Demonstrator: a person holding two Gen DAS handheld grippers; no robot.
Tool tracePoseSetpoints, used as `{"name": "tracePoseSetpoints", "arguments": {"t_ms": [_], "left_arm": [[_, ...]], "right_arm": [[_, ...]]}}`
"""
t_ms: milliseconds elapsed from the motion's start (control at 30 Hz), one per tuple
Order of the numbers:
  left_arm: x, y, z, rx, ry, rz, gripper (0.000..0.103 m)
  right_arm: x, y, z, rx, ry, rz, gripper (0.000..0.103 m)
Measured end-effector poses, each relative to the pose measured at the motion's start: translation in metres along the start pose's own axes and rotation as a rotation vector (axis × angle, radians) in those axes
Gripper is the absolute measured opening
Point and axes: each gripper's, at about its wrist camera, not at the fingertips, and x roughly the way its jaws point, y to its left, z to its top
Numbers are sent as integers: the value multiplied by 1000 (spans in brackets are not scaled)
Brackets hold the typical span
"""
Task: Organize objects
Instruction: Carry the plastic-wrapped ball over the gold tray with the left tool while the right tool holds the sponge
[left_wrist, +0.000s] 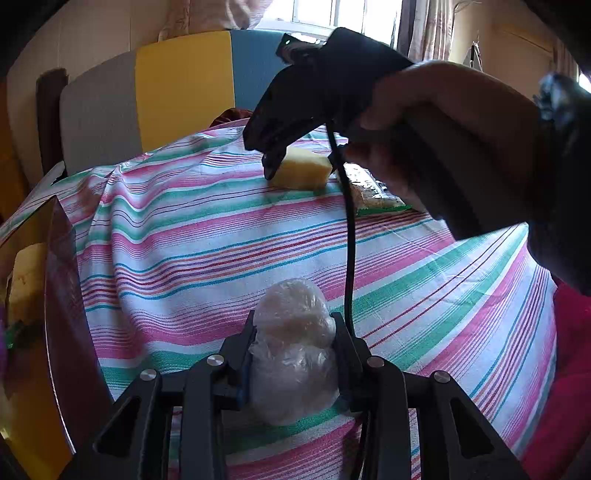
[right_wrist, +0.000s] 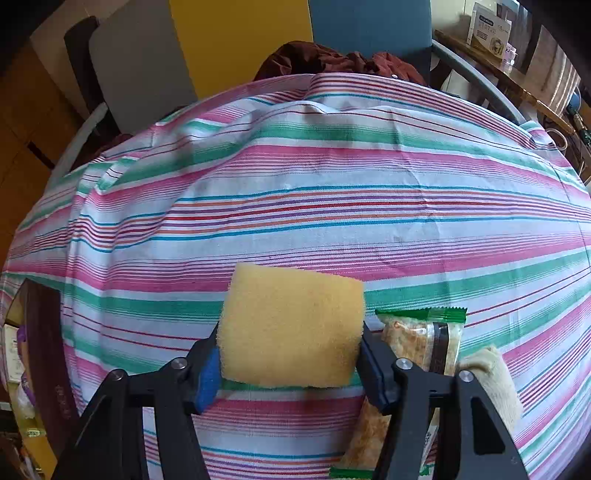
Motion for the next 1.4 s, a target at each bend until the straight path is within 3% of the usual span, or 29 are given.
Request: {"name": "tracePoseSetpoints", "arguments": {"t_ms": [133, 233, 433, 567, 1400], "left_arm": [[0, 0, 0, -1, -1, -1, 36], [0, 0, 0, -1, -1, -1, 36], [-1, 0, 0, -2, 0, -2, 36], [0, -1, 1, 3, 4, 3, 36], [-6, -7, -2, 20, 3, 63, 36]], "right_arm": [[-32, -4, -26, -62, -33, 58, 60], [-52, -7, -53, -115, -8, 81, 60], [-62, -24, -111, -162, 67, -20, 60], [-50, -40, -131, -108, 92, -1, 60], [-42, -42, -131, -121, 76, 1, 63]]}}
